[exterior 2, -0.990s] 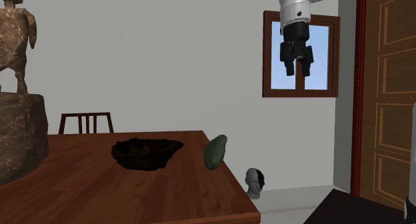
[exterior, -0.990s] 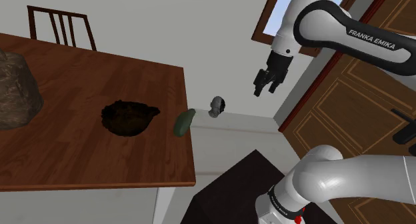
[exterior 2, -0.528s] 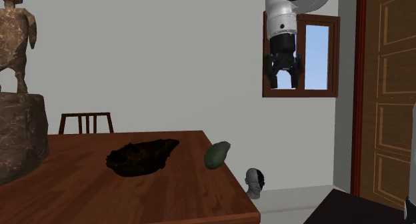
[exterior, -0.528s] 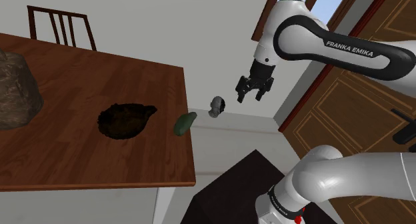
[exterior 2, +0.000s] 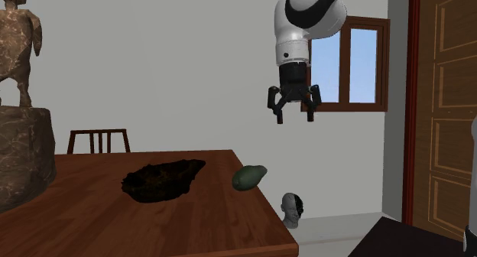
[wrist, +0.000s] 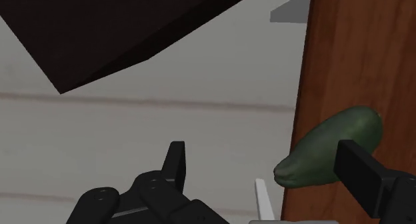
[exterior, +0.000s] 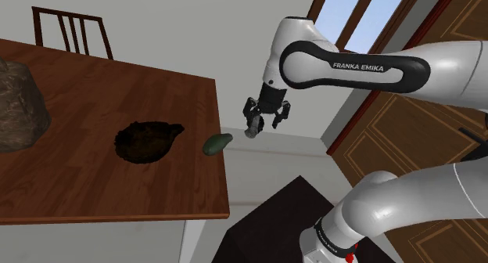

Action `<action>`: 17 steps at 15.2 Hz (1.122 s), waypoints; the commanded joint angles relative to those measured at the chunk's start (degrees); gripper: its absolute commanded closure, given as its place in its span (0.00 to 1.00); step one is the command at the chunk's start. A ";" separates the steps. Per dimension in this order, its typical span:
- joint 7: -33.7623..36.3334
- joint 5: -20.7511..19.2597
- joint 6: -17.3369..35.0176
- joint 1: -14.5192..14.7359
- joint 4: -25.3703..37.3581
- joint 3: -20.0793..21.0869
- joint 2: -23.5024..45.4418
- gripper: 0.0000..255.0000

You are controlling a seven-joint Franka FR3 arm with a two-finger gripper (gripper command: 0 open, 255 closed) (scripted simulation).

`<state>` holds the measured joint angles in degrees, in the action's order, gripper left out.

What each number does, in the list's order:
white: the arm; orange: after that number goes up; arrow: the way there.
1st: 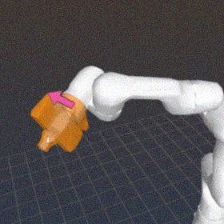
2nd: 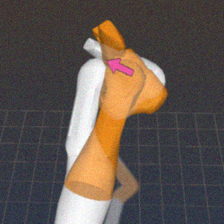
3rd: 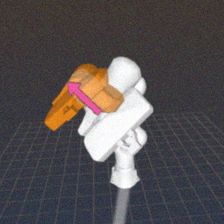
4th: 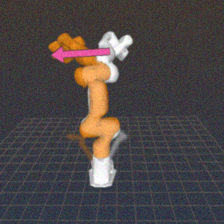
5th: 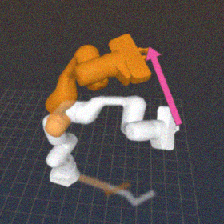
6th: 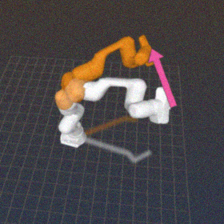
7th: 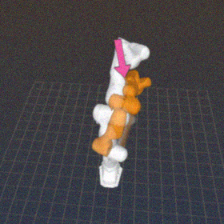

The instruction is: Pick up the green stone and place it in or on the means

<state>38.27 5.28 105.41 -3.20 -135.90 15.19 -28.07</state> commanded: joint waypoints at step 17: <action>37.31 -10.71 19.34 -3.15 12.44 9.70 32.49 0.00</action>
<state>75.23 -5.13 123.95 -6.38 -123.10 24.91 3.94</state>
